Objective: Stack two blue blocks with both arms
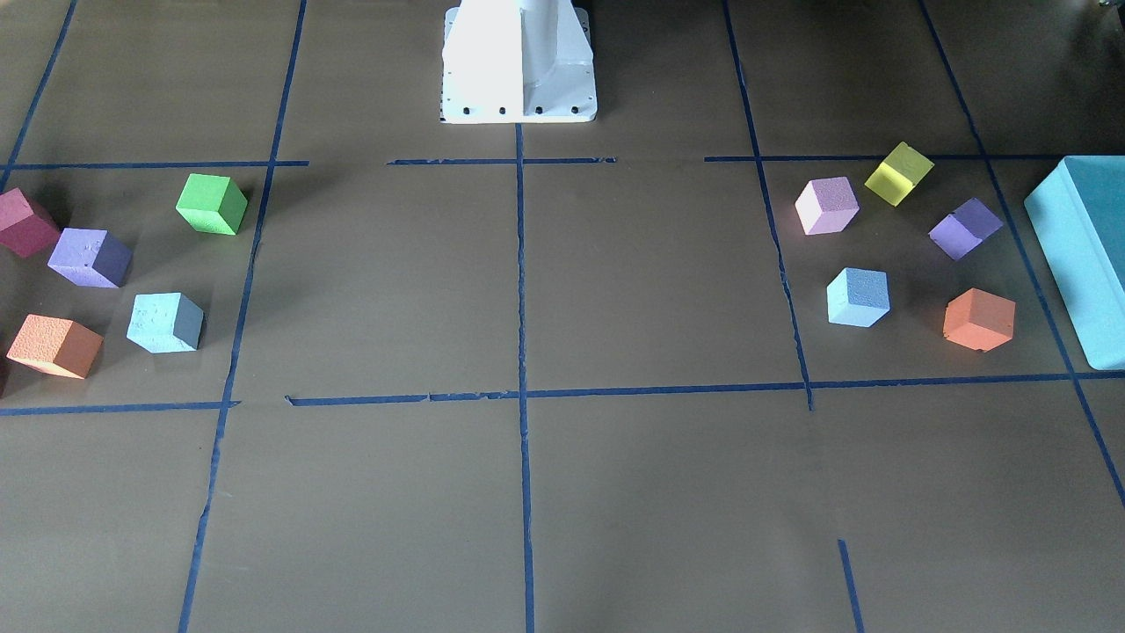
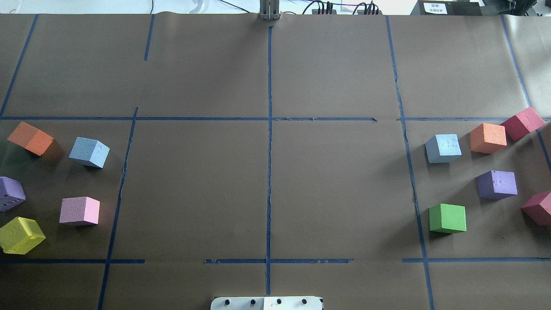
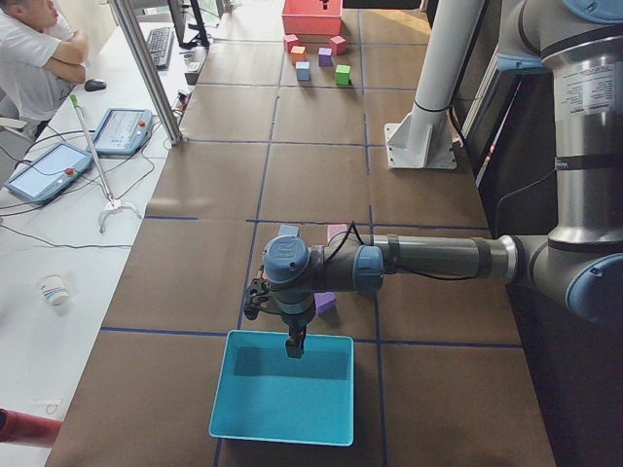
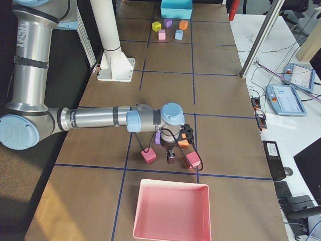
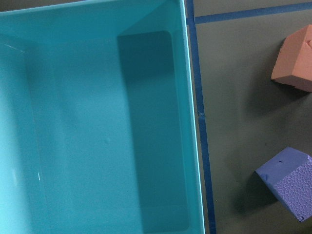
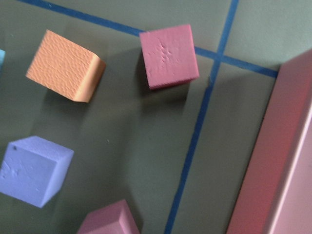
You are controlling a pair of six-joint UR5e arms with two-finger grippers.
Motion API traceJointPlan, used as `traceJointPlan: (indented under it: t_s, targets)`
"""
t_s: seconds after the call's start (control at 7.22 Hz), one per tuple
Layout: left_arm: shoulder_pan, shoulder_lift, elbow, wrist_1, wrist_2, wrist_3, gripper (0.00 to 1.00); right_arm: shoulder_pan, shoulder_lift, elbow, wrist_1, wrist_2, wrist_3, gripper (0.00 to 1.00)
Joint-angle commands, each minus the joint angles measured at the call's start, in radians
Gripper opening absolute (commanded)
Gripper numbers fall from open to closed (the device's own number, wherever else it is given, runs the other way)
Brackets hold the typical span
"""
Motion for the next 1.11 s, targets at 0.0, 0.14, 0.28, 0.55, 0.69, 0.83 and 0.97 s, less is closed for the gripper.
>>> traceJointPlan:
  t_s: [0.0, 0.14, 0.28, 0.55, 0.69, 0.83, 0.97]
  targets:
    - [-0.001, 0.0, 0.001, 0.0, -0.002, 0.0, 1.0, -0.149, 0.124, 0.003, 0.028, 0.004, 0.265, 1.0]
    - [0.001, 0.0, 0.001, 0.0, -0.002, 0.0, 1.0, -0.241, 0.155, 0.0, 0.107, -0.003, 0.442, 1.0]
    - [-0.001, 0.0, 0.001, 0.0, -0.002, 0.0, 1.0, -0.321, 0.167, -0.004, 0.213, -0.031, 0.622, 1.0]
    - [0.001, 0.0, 0.001, 0.0, -0.002, 0.0, 1.0, -0.429, 0.183, -0.009, 0.268, -0.133, 0.731, 1.0]
    - [0.001, 0.002, 0.001, 0.0, -0.002, 0.0, 1.0, -0.443, 0.196, -0.027, 0.268, -0.135, 0.74, 1.0]
    - [0.001, 0.002, 0.001, 0.002, -0.003, 0.0, 1.0, -0.463, 0.213, -0.068, 0.269, -0.15, 0.74, 1.0]
    - [0.001, 0.002, 0.001, 0.002, -0.003, 0.0, 1.0, -0.485, 0.232, -0.091, 0.269, -0.16, 0.74, 1.0]
